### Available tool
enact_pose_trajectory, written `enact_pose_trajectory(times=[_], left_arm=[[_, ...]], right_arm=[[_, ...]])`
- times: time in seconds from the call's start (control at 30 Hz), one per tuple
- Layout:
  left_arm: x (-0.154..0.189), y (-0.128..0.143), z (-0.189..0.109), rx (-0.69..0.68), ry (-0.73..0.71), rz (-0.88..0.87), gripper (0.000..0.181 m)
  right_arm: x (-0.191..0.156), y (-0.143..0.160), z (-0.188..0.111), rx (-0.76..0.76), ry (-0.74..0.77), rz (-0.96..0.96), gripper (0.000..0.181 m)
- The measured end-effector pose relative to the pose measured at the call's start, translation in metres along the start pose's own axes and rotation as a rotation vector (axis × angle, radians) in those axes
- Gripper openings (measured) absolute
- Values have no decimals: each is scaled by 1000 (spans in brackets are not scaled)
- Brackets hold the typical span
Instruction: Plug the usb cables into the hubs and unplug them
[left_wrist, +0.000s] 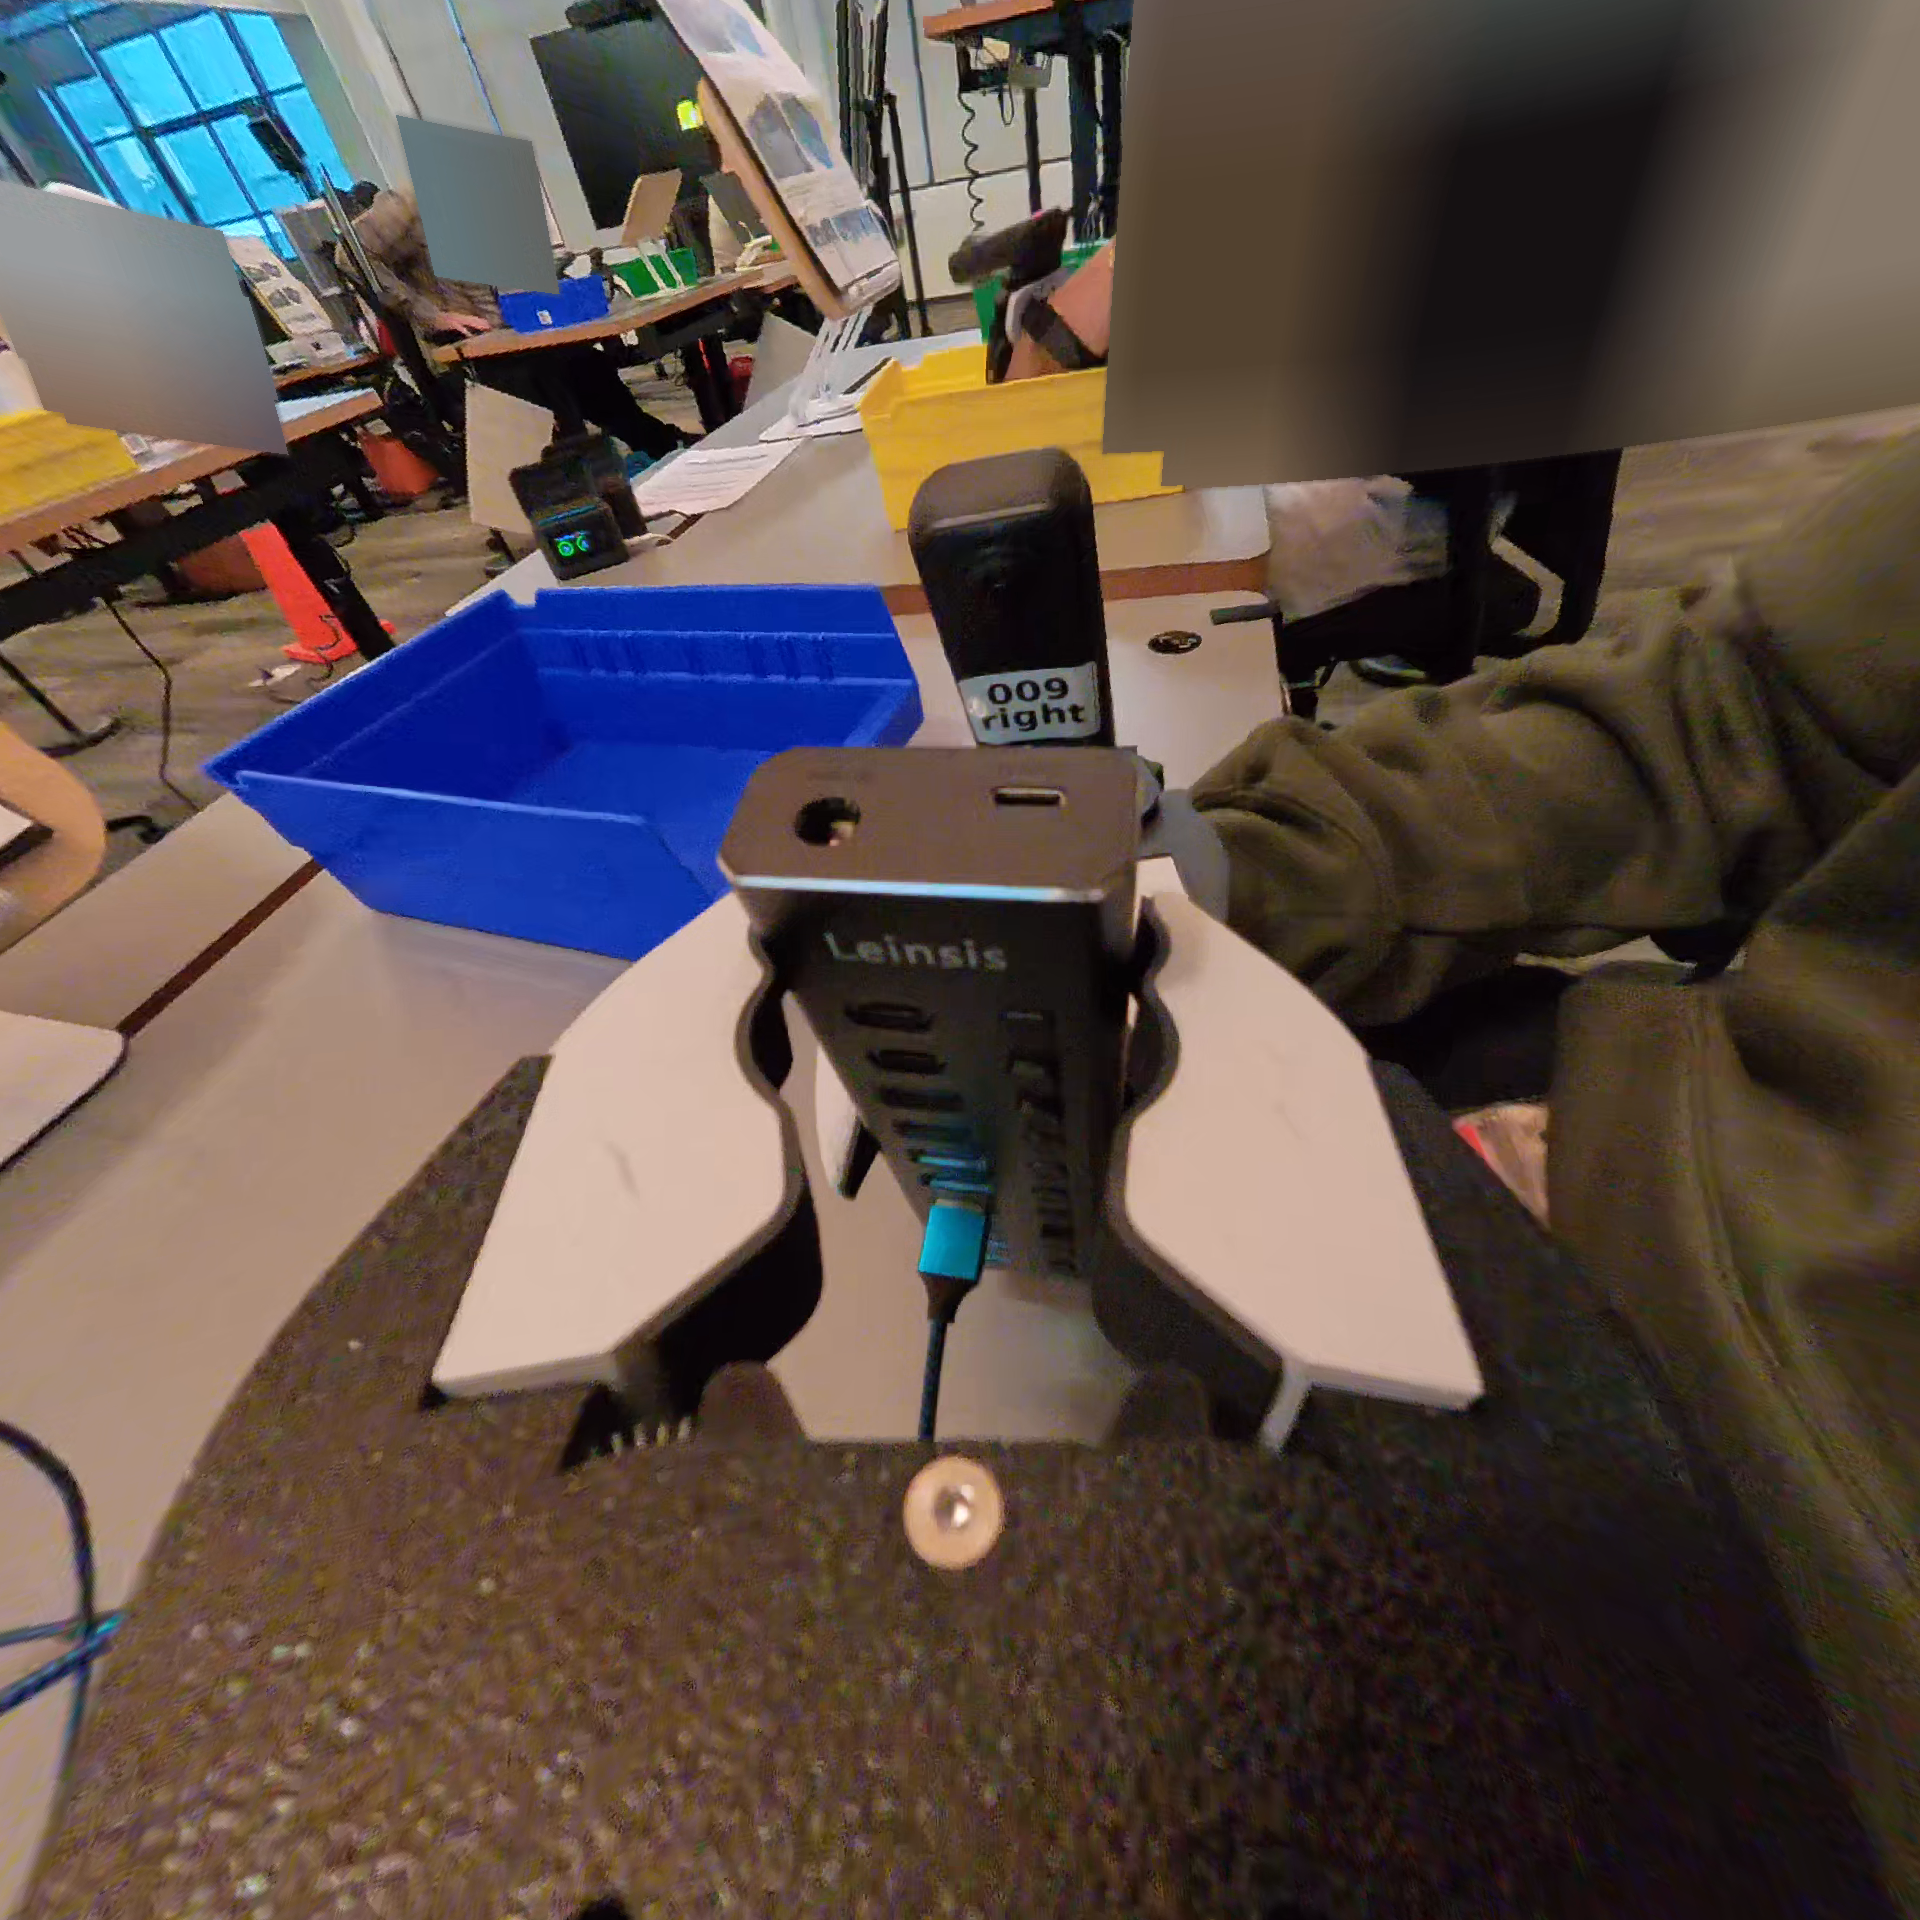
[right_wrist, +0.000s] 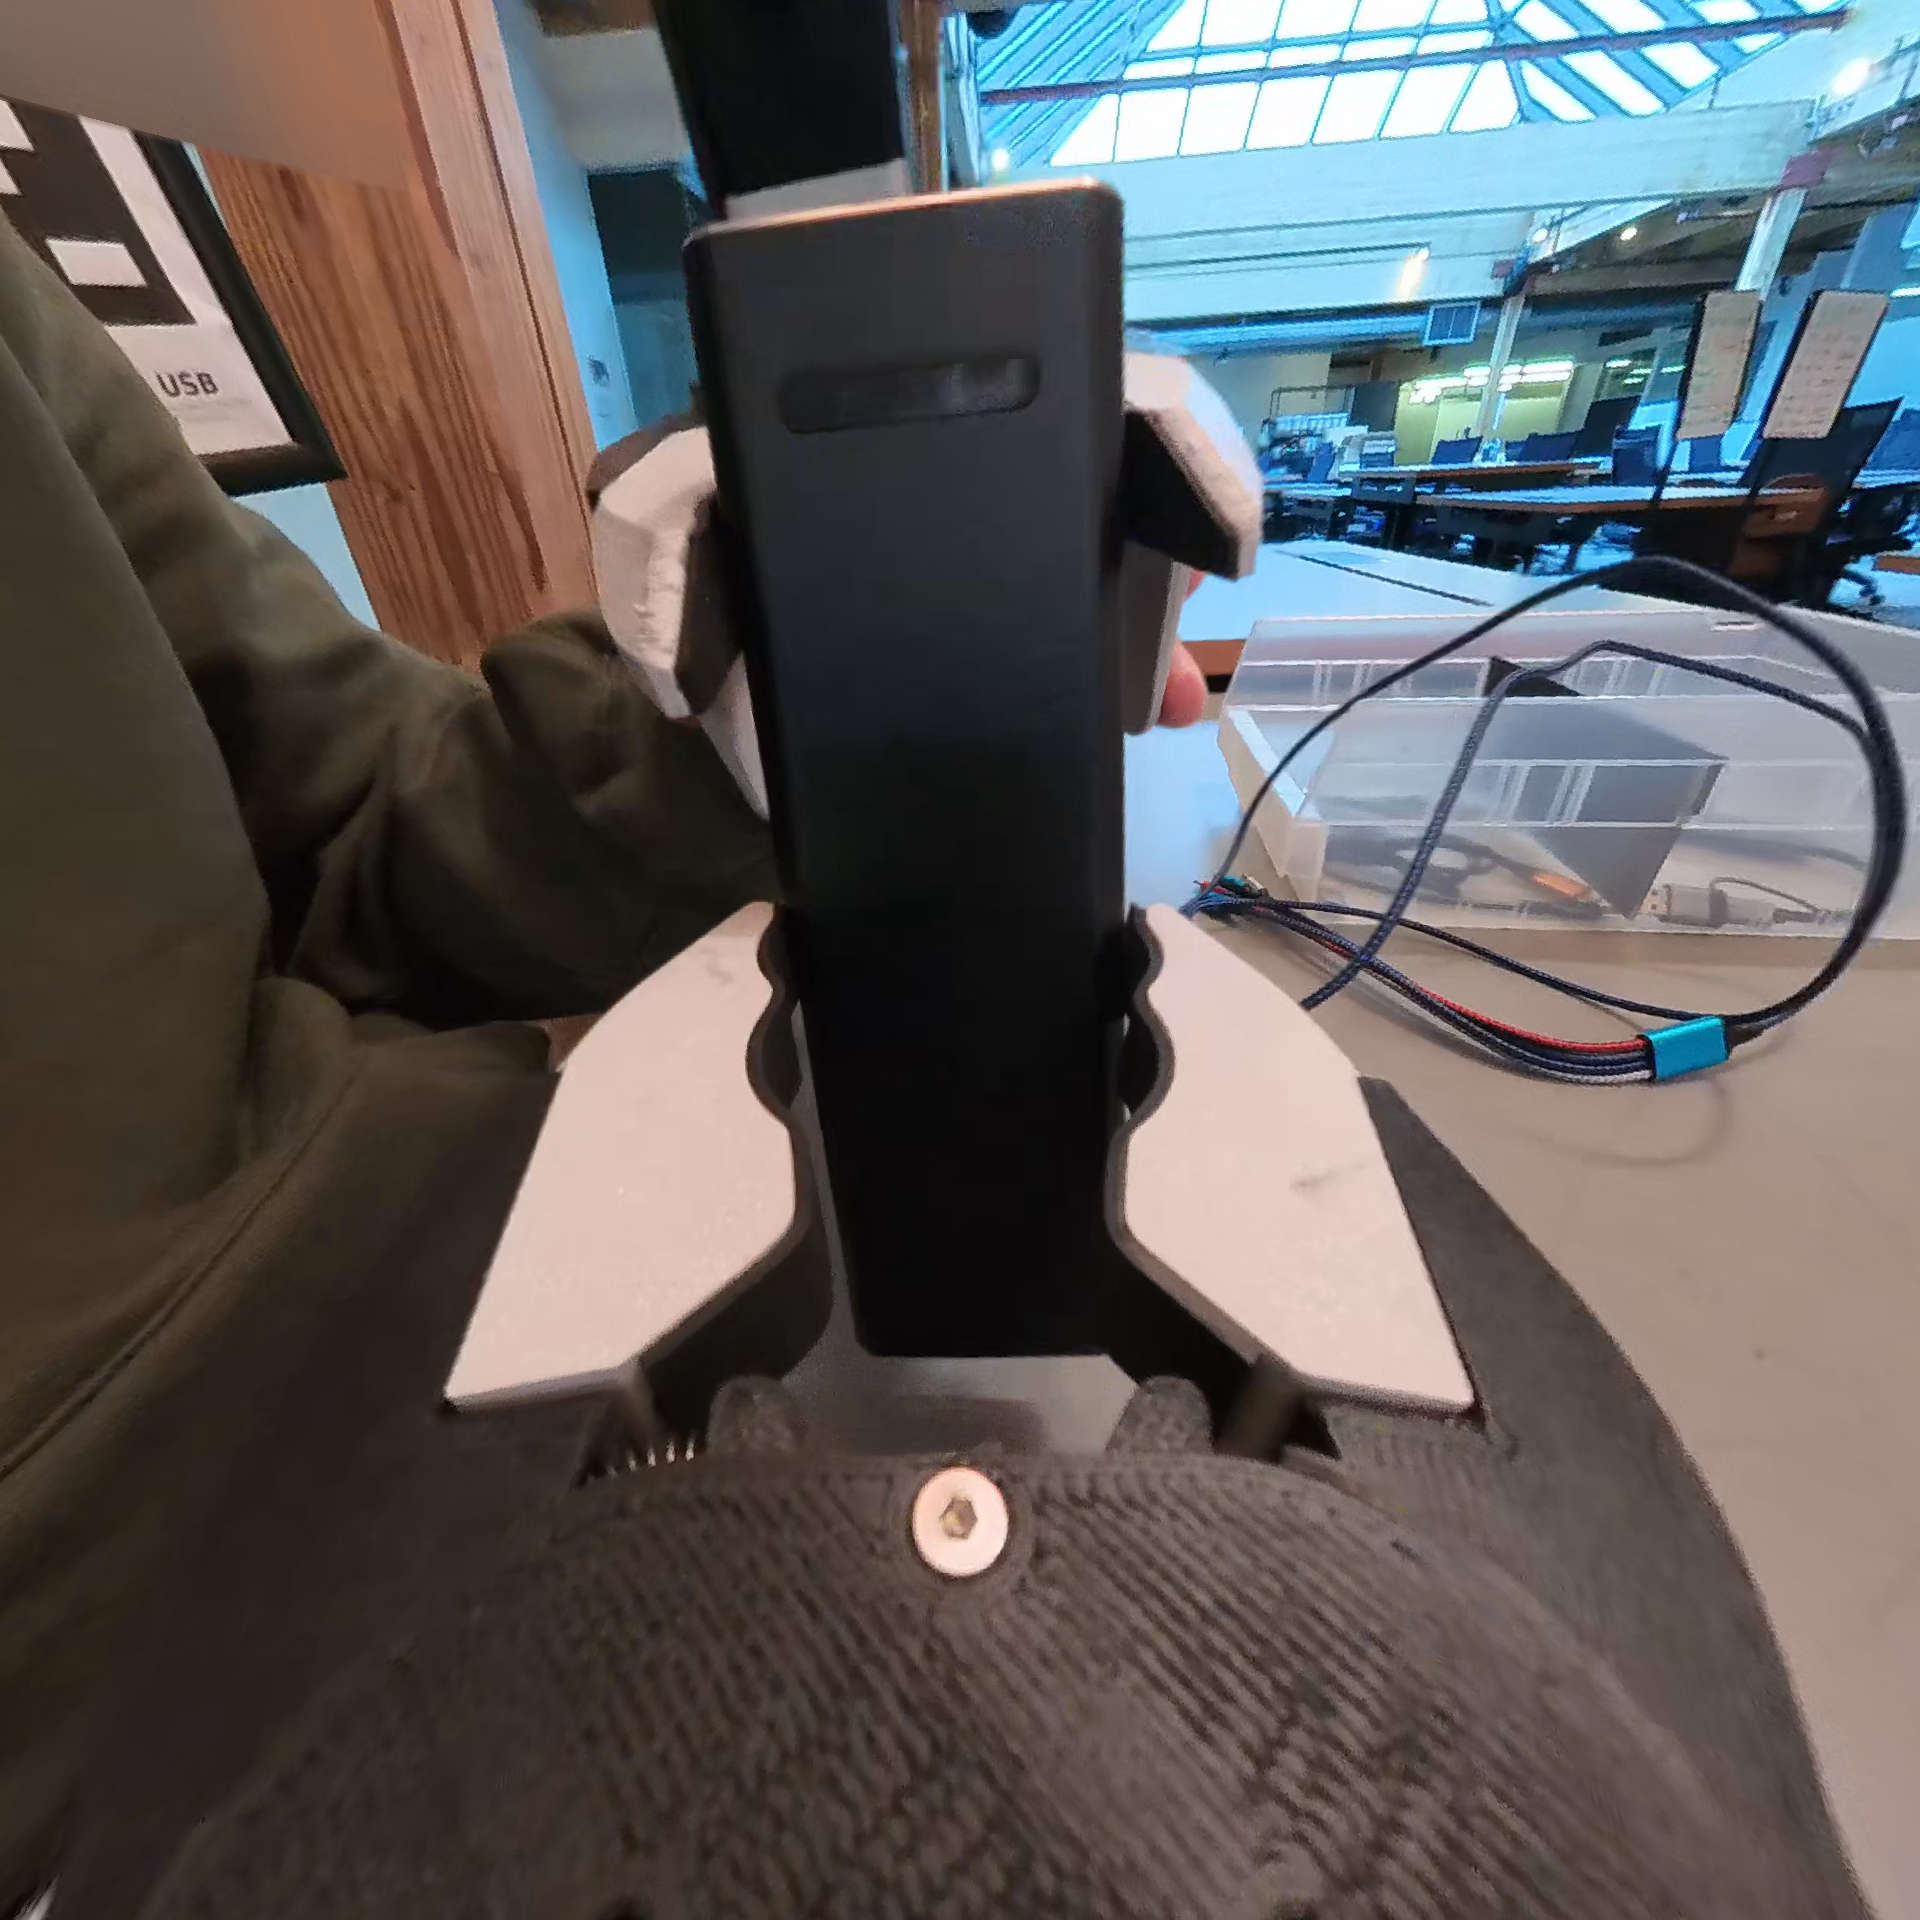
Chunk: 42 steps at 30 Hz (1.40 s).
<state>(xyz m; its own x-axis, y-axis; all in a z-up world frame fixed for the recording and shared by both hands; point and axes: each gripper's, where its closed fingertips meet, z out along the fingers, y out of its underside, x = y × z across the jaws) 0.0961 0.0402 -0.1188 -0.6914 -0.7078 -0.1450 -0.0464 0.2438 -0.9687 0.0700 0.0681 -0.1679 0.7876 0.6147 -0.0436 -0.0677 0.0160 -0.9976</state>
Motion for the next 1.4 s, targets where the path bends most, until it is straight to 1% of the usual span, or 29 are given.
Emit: enact_pose_trajectory(times=[0.07,0.23,0.3,0.37,0.4,0.5,0.6,0.67,0.7,0.77,0.9,1.0,1.07,1.17,1.27,1.33,1.4], left_arm=[[0,-1,-1,-10,-14,25,62],[6,-6,5,-18,-23,65,62],[5,-9,5,-7,-41,77,61],[9,-14,5,24,-7,48,61],[10,-15,5,41,1,42,61],[12,-14,4,46,31,40,61],[15,-15,2,74,64,46,60],[19,-16,0,93,98,51,61],[20,-17,-1,107,108,53,60],[21,-16,-3,125,132,59,61],[24,-14,-4,131,162,62,61],[22,-14,-4,107,140,56,62],[17,-14,-4,105,110,16,62],[7,-14,-3,130,63,-21,67],[3,-4,-5,75,73,-42,73],[-3,-7,-14,84,48,-36,76],[-13,-16,-29,119,6,-45,71]], right_arm=[[1,-3,-2,23,22,-12,61],[-1,-2,-6,16,47,1,62],[-2,1,-4,-6,53,1,69],[-7,6,1,-46,30,7,66],[-8,8,4,-61,33,4,67],[-7,11,9,-84,54,2,61],[-8,10,10,-75,57,-3,62],[-9,7,11,-53,57,12,69],[-10,6,12,-45,54,13,69],[-13,8,13,-57,33,1,63],[-16,11,15,-84,35,-31,62],[-13,9,13,-64,49,-20,62],[-11,7,11,-51,54,1,62],[-5,-2,3,23,57,50,62],[1,-7,-6,74,64,87,61],[6,-8,-12,82,91,89,62],[13,-6,-20,58,133,69,62]])
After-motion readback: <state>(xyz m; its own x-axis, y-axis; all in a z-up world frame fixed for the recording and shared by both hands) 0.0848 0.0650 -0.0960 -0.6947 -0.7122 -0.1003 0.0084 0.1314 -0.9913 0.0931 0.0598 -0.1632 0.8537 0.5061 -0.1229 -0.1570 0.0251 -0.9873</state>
